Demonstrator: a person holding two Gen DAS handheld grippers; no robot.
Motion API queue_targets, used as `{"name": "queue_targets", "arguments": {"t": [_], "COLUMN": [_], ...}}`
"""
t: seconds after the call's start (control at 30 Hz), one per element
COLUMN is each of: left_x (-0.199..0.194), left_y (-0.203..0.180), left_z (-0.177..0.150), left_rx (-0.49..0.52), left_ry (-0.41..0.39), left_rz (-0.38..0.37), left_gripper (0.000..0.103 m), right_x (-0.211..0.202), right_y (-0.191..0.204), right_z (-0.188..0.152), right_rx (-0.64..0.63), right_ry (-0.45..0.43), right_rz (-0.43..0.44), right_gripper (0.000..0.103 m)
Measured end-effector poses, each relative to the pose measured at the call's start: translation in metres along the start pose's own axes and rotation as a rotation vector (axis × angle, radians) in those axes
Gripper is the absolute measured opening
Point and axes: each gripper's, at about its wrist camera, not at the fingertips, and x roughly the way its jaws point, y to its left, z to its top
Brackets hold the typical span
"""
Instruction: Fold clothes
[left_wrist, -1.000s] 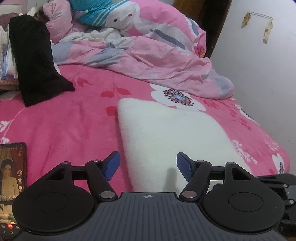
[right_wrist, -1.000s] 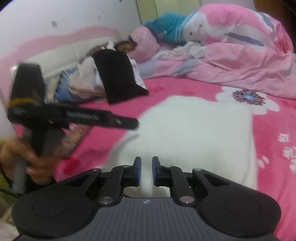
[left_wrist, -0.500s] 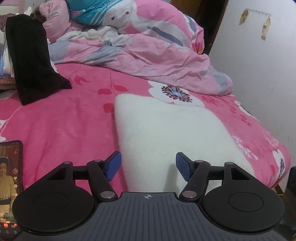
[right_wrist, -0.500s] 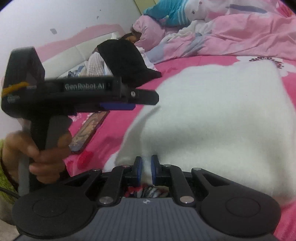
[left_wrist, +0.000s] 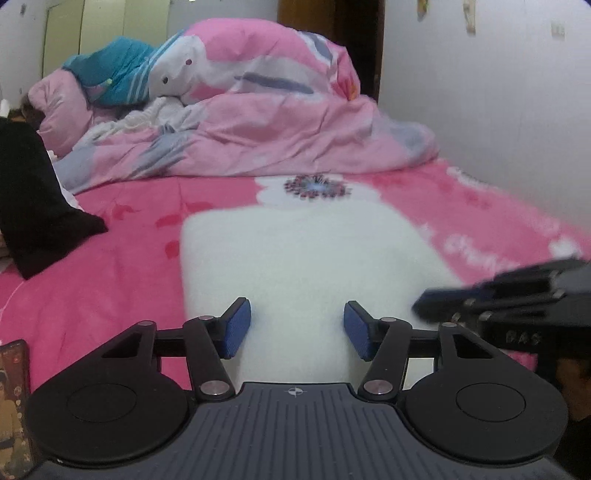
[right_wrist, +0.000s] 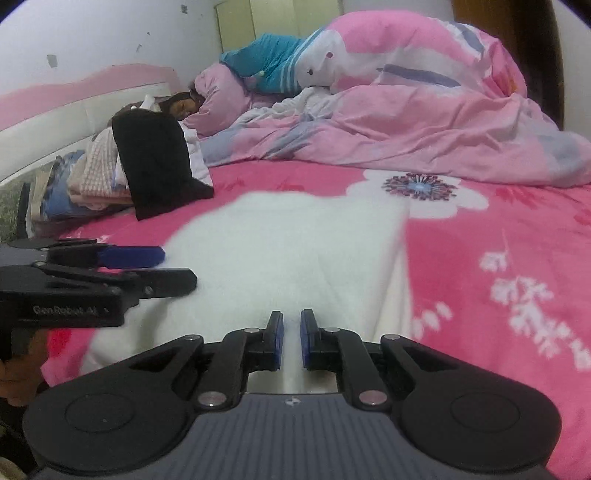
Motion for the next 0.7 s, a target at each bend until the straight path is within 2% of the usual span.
{"name": "queue_targets", "arguments": {"t": [0.1,0.27,0.3,0.4,0.53,0.7], "left_x": [0.001,0.001,0.001,0.0,-0.002,-0.005], "left_y": [-0.001,0.003,0.002,0.002,0.007,0.029], "left_z": [-0.002,-0.001,-0.001,-0.001,0.009,0.033], "left_rx": [0.018,0.001,0.0,-0.002,-0.007,-0.069], "left_ry": [-0.006,0.0,-0.001,-0.002,-0.002,-0.066], "left_rz": [0.003,-0.005,-0.002,-0.007,-0.017,-0.015], "left_gripper": [0.057,0.058,0.058,0.058,0.057,0.057], "right_x": [0.0,-0.016,-0.011,0.019,0.02,0.02], "right_y": [0.003,0.008,0.004,-0.007,-0.004,-0.006], "right_z": [0.01,0.035,0.036,0.015,0.016,0.015], "right_rx": [-0.014,-0.046,-0.039,-0.062,-0.093,-0.075], "right_ry": [0.037,-0.06,-0.057,-0.014,-0.005,-0.009], "right_rz": [-0.016,-0.05,-0.06,-0.057,-0.071,-0.067], "right_gripper": [0.009,0.01,0.011,0.01,0.01,0.01]}}
